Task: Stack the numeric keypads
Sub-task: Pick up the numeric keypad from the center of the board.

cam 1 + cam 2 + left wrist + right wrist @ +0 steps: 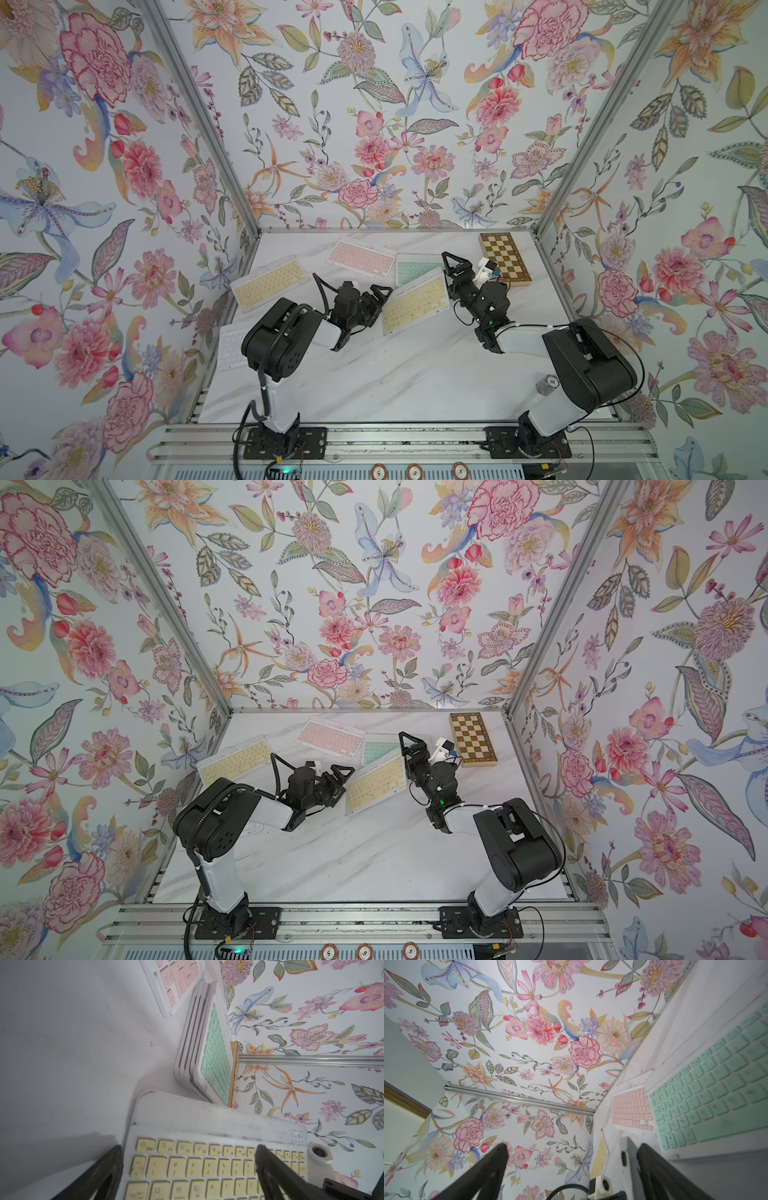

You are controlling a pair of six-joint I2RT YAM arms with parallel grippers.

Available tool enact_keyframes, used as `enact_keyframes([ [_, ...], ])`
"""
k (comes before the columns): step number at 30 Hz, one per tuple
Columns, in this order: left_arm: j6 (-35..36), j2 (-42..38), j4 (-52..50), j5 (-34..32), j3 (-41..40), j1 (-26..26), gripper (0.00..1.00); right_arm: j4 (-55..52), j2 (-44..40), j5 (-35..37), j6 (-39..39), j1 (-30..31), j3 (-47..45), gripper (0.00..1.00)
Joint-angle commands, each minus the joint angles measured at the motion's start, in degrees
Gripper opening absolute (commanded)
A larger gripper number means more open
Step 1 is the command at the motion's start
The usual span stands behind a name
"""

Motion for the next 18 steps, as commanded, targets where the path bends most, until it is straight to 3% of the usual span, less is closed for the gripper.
enact_keyframes([
  [1,-1.63,-0.50,5.62,4.00,-0.06,-2.27,0.99,-6.42,-1.96,-0.26,2.63,2.22,0.38,0.99],
  [7,-1.84,-0.70,6.27,4.00,-0.58,-2.27,1.00,-5.76,-1.18,-0.77,3.47,3.16,1.86,0.99],
  [11,-1.43,-1.39,5.72,4.17,-1.36,-1.88,0.99,-12.93,-2.95,-2.26,2.75,3.28,3.82,0.99],
  [18,-1.46,-1.68,6.32,4.44,-2.84,-1.33,0.99,-44.70,-7.68,-4.60,-1.75,3.04,13.38,1.00],
])
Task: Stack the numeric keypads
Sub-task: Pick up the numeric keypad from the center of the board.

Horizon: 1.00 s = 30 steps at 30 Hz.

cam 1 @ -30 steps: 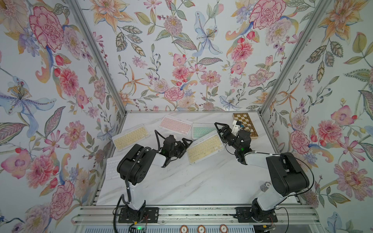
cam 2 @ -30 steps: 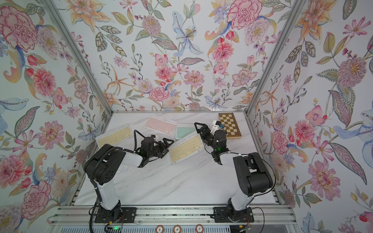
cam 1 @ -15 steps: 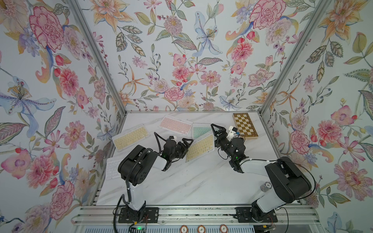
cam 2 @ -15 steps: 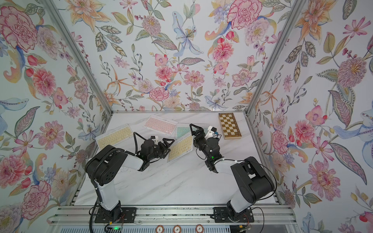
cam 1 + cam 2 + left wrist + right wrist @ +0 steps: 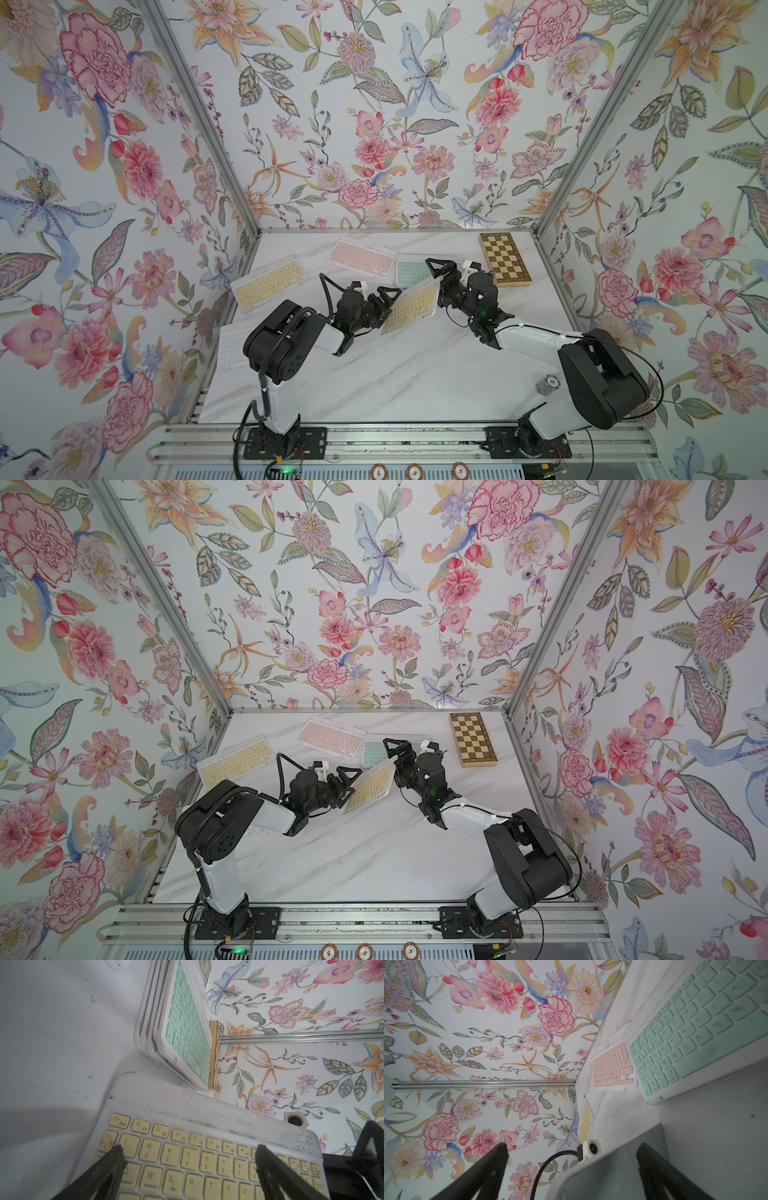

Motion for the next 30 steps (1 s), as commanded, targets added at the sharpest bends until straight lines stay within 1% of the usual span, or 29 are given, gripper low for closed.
enact_keyframes([
  [1,0.12,-1.38,0.89,1.71,-1.03,0.56,0.99,-18.30,-2.69,-2.07,-3.64,0.26,5.46,0.99],
  [5,0.33,-1.55,0.65,1.76,-1.22,0.66,0.99,-24.93,-2.81,-3.87,-5.99,-0.01,8.99,0.91],
  [7,0.33,-1.55,0.72,1.85,-1.31,0.76,0.99,-27.88,-2.44,-5.04,-7.39,0.23,10.56,0.84],
  [10,0.42,-1.63,0.69,1.84,-1.55,0.89,0.99,-28.80,-2.96,-5.61,-7.62,1.24,10.61,0.69],
  [11,0.46,-1.77,0.71,1.62,-1.62,0.95,0.99,-29.53,-3.17,-5.19,-7.96,1.68,10.80,0.67],
  [13,0.54,-1.90,0.65,1.36,-1.76,0.93,0.99,-31.66,-3.57,-4.46,-9.53,2.34,11.84,0.60],
  [17,0.52,-2.07,0.59,1.50,-1.75,1.03,0.99,-35.86,-4.48,-3.45,-13.31,2.58,14.35,0.51],
  [19,0.66,-2.33,0.06,1.51,-1.59,1.15,0.99,-38.24,-4.58,-3.36,-15.52,2.46,16.01,0.48],
  [24,1.63,-3.46,-1.80,1.68,-1.11,1.82,0.99,-41.02,-3.42,-4.92,-18.86,2.62,18.20,0.30],
  [30,3.58,-5.17,-5.71,1.94,0.07,2.41,0.99,-42.64,-3.18,-5.26,-21.67,2.26,18.80,0.17],
])
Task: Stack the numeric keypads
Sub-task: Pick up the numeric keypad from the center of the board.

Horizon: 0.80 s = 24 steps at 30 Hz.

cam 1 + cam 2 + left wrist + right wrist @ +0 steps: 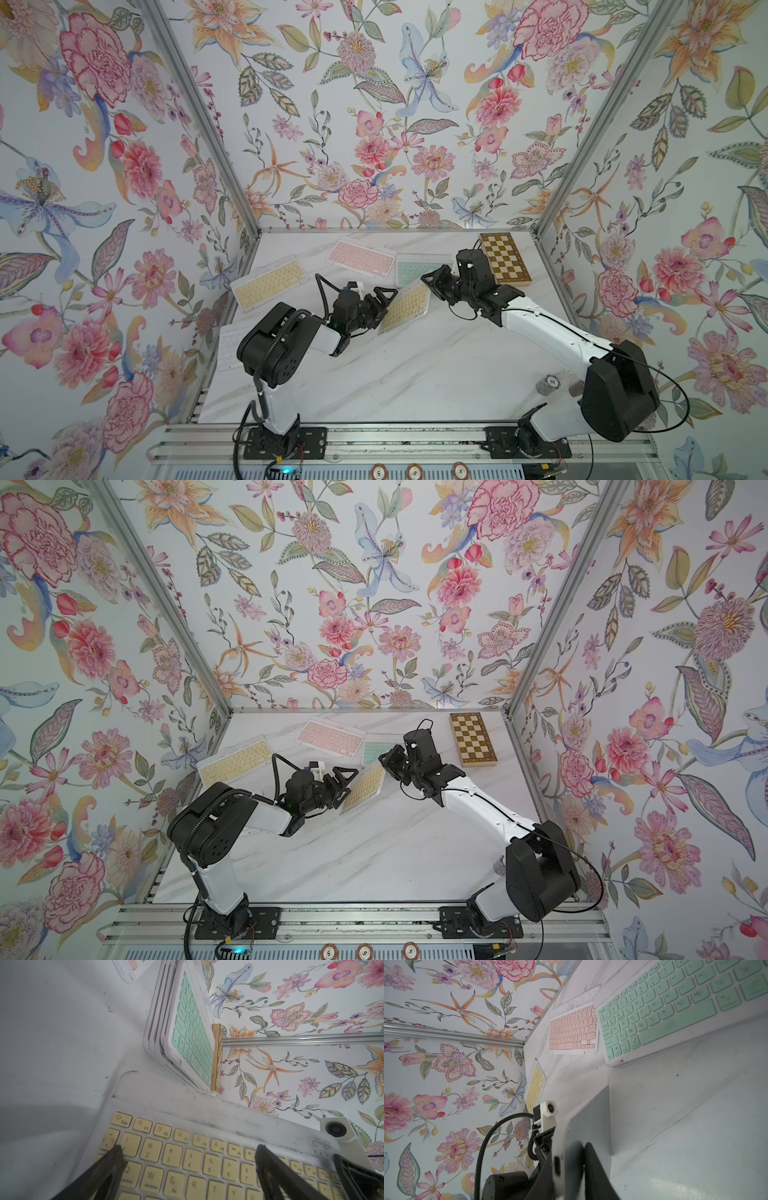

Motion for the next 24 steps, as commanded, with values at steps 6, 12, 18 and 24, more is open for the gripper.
enact_keyframes([
  [6,7.05,-4.92,-10.53,2.28,4.32,1.54,0.99,-1.36,1.05,-5.24,-5.70,-2.21,1.62,0.04],
  [12,11.84,-7.59,-18.32,2.85,8.22,2.14,0.99,0.75,0.85,-10.69,-10.15,-5.39,1.51,0.00],
  [18,22.33,-9.08,-33.58,2.25,18.47,3.30,0.99,2.69,0.09,-18.40,-17.02,-12.91,2.79,0.00],
  [24,31.16,-2.44,-44.90,3.50,34.30,4.02,0.99,6.28,2.83,-25.41,-21.22,-21.77,5.52,0.00],
])
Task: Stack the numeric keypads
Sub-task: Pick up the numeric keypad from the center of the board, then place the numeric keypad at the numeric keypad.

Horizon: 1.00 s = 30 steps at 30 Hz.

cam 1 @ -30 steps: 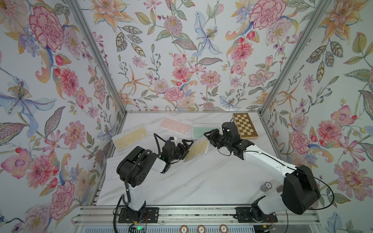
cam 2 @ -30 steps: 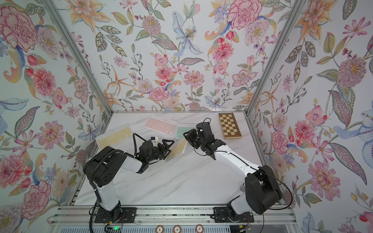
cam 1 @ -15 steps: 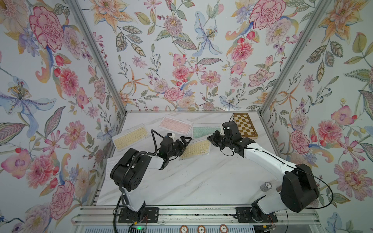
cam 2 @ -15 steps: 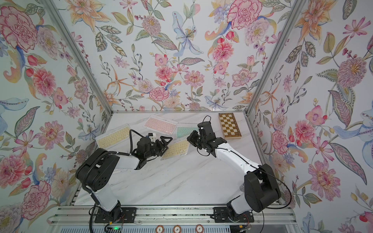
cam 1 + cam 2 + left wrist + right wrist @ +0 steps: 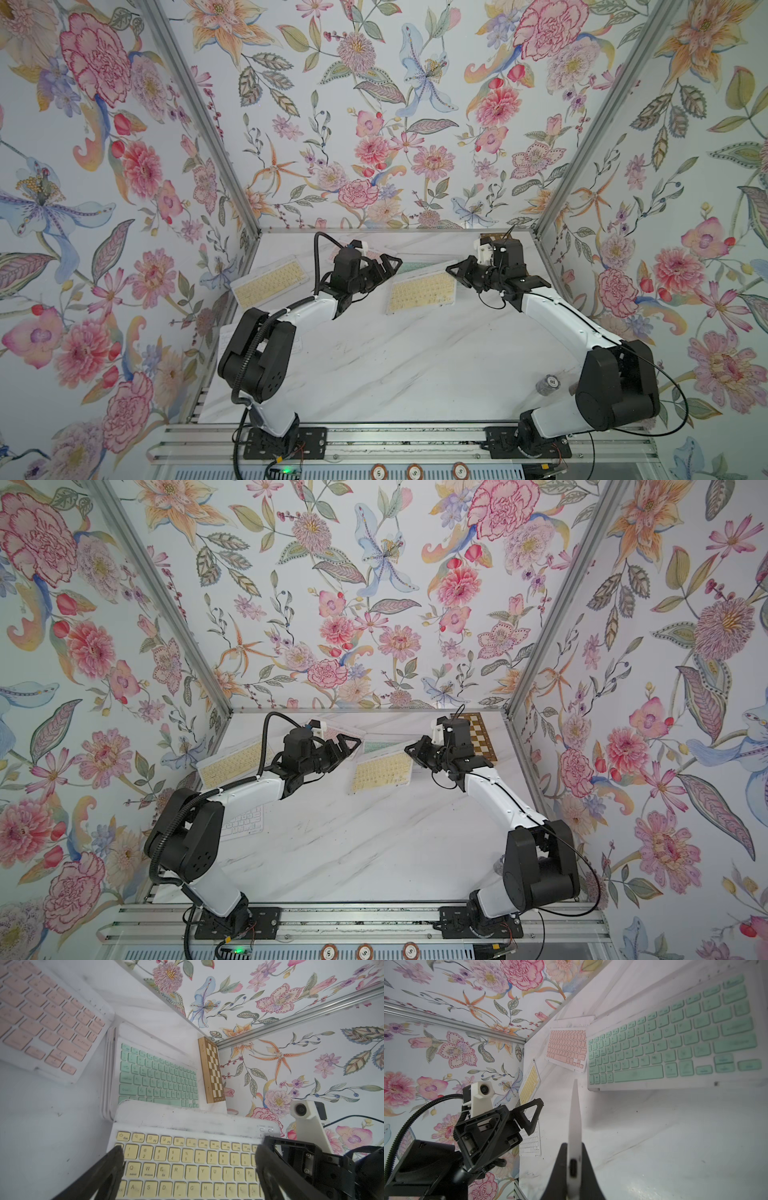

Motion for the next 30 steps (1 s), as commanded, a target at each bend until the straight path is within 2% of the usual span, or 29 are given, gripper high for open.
enact_keyframes([
  [1,8.12,6.43,-10.60,3.05,9.90,0.74,0.99,6.98,1.93,-7.40,-3.76,-3.68,3.72,0.00],
  [4,10.68,12.46,-14.88,3.98,18.61,0.60,0.99,10.77,5.26,-10.92,-3.20,-7.11,5.51,0.00],
  [12,12.80,23.79,-18.72,3.24,32.79,0.73,0.99,17.98,16.98,-17.77,-3.01,-11.14,11.84,0.00],
  [21,12.23,29.50,-18.85,4.04,35.47,1.24,0.99,17.42,28.57,-22.07,-4.64,-11.64,19.91,0.00],
  [30,12.12,31.98,-18.65,4.34,34.63,2.40,0.99,13.76,35.01,-25.59,-7.84,-11.93,25.17,0.00],
])
